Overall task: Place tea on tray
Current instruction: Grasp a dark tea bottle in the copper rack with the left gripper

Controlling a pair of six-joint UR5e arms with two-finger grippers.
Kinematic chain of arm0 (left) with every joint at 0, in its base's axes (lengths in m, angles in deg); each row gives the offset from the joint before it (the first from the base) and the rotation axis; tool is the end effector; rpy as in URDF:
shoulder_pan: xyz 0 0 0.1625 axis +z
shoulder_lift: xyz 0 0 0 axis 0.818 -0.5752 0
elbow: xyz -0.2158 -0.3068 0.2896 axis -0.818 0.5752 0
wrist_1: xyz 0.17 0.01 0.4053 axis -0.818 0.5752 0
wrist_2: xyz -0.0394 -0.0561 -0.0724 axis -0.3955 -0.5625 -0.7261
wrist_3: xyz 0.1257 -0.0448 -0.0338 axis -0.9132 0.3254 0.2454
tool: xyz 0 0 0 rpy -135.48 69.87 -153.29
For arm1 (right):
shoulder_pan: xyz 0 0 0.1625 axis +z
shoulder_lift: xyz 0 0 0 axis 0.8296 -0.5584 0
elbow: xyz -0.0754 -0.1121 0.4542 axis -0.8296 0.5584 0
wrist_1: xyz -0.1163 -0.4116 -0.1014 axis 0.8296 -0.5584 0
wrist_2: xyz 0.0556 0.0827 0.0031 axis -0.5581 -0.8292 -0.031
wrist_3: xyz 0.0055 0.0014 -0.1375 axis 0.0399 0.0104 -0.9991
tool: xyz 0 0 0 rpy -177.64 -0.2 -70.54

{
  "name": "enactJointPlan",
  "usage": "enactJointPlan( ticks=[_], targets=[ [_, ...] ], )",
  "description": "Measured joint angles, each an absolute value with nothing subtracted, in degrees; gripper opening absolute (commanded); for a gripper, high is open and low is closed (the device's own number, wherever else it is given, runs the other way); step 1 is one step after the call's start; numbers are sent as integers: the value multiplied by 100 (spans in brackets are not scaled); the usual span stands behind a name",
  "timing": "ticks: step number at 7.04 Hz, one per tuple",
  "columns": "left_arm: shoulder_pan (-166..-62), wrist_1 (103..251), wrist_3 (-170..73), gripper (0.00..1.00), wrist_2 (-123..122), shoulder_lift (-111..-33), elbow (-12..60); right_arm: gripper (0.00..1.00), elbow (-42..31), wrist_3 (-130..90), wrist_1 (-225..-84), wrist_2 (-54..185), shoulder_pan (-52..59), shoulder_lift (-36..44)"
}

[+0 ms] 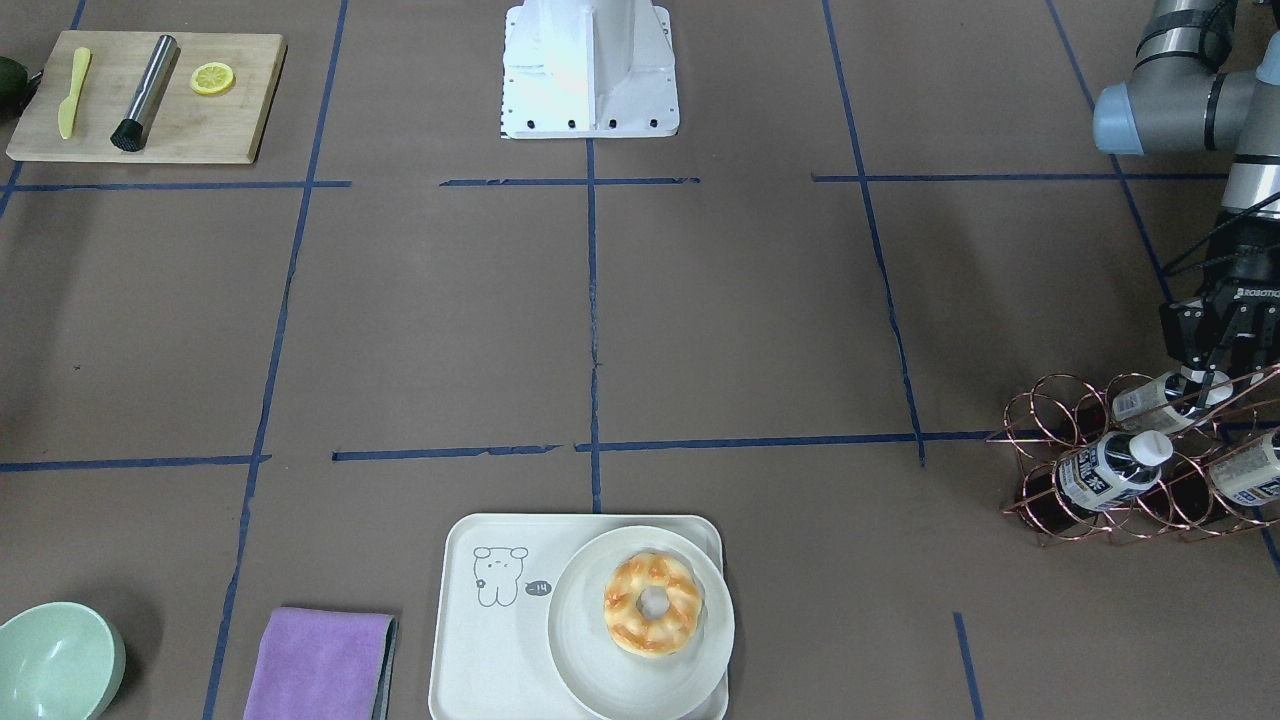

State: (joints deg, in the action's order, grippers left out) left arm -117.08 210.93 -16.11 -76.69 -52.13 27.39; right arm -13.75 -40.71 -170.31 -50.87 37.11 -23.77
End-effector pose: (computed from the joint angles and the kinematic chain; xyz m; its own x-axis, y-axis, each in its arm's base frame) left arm 0.1700 -0.5690 0.5764 0.7119 0.1046 -0.6945 0.4584 0.6800 0.5722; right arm 0.0544 -0.4580 0.6907 0.6544 -0.0552 0.7542 -0.0080 0.9968 0.0799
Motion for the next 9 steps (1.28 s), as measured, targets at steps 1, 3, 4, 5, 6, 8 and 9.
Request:
enactJointPlan(
  ticks=[1,3,4,5,6,8,9],
  targets=[
    [-11760,21081,-1629,0,-7903,-5211,2784,100,-1378,-4071,-17031,-5087,3712,-2378],
    [-11902,21065,-1650,0,-8101,-5202,2870,100,-1380,-4071,-17031,-5087,3713,-2384],
    [-11954,21061,-1655,0,-8127,-5202,2884,100,-1380,-4071,-17031,-5087,3712,-2385],
    [-12032,21054,-1658,0,-8173,-5207,2891,100,-1380,-4070,-17031,-5087,3711,-2385],
    [-12210,21035,-1659,0,-8357,-5221,2895,100,-1383,-4070,-17031,-5087,3712,-2385],
    [-12749,20953,-1659,0,-8936,-5307,2945,100,-1393,-4071,-17031,-5087,3718,-2385],
    [-12937,20760,-1660,0,-9120,-5325,3127,100,-1399,-4070,-17031,-5087,3719,-2386]
  ],
)
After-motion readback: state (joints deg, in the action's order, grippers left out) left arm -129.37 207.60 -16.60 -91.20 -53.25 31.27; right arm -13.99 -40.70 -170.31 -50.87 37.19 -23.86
